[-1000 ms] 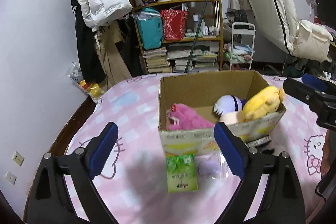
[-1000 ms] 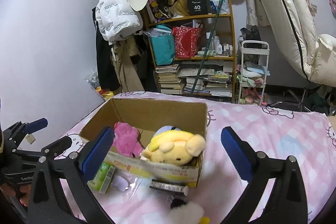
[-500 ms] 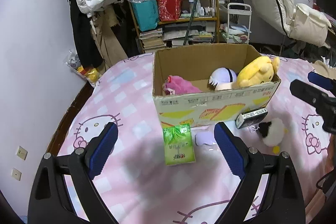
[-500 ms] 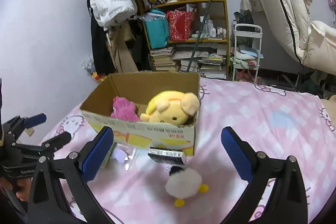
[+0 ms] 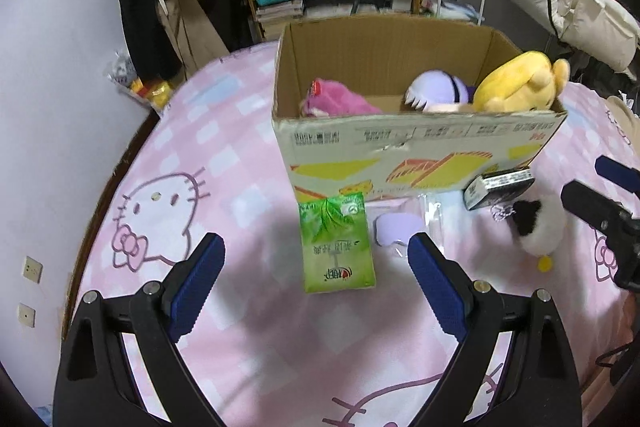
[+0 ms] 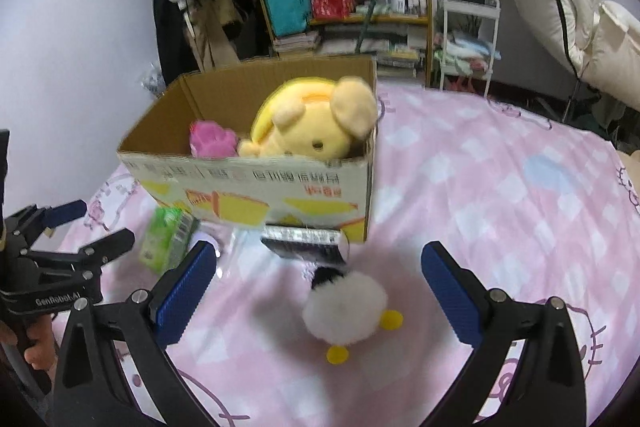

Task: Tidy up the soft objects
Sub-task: 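Lower the left tool onto the green tissue pack while the right tool approaches the white chick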

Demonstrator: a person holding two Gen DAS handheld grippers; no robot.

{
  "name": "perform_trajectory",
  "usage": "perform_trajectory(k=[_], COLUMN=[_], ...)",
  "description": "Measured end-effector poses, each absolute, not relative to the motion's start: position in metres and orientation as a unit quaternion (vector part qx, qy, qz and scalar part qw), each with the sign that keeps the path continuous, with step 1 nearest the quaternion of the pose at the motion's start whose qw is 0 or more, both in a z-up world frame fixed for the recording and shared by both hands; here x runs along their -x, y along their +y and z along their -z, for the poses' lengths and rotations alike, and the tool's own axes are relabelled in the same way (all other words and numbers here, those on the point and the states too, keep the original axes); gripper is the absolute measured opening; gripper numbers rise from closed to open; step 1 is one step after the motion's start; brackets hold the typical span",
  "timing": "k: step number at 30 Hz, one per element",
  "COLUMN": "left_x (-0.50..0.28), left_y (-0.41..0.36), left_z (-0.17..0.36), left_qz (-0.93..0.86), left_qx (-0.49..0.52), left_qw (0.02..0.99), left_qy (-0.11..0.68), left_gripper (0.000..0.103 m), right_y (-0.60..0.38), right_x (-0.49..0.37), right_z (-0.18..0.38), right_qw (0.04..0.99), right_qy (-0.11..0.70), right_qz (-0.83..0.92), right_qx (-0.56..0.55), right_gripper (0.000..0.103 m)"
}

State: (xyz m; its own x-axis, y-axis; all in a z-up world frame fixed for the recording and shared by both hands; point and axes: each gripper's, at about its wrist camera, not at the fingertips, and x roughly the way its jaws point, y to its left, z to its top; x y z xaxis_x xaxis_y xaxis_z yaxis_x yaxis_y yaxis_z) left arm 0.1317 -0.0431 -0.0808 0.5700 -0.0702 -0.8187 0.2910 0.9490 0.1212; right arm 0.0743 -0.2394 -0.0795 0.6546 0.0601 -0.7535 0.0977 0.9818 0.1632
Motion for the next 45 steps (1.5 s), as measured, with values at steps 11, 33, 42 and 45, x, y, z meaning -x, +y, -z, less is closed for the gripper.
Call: perform_trajectory(k=[11, 33, 42, 45], left_x=[-0.157, -0.176, -0.156, -0.149], left_y=[-0.048, -0.040, -0.038, -0.034], left_z=[0.106, 0.146, 0.129, 0.119], left_qz=[0.090, 0.100, 0.095, 0.089], left_qx=[-0.123, -0.083, -0.075, -0.069], left_qw=[0.857, 0.824, 0.840, 0.848], left_qy=[0.493, 0.551, 0.528, 0.518], left_gripper=[0.092, 0.052, 0.052, 0.052], right_y=[-0.244, -0.251, -0.252, -0.249], right_x=[-0.090, -0.103, -0.101, -0.099], right_z=[0.114, 0.158, 0.153, 0.139], right_qw=[0.867, 0.819, 0.829, 0.841], right_qy=[0.485, 0.554, 0.538, 0.520], right_qz=[0.013, 0.009, -0.006, -0.014], right_qx=[-0.115, -0.149, -0.154, -0.150], right_gripper=[0.103, 0.058, 0.039, 0.038])
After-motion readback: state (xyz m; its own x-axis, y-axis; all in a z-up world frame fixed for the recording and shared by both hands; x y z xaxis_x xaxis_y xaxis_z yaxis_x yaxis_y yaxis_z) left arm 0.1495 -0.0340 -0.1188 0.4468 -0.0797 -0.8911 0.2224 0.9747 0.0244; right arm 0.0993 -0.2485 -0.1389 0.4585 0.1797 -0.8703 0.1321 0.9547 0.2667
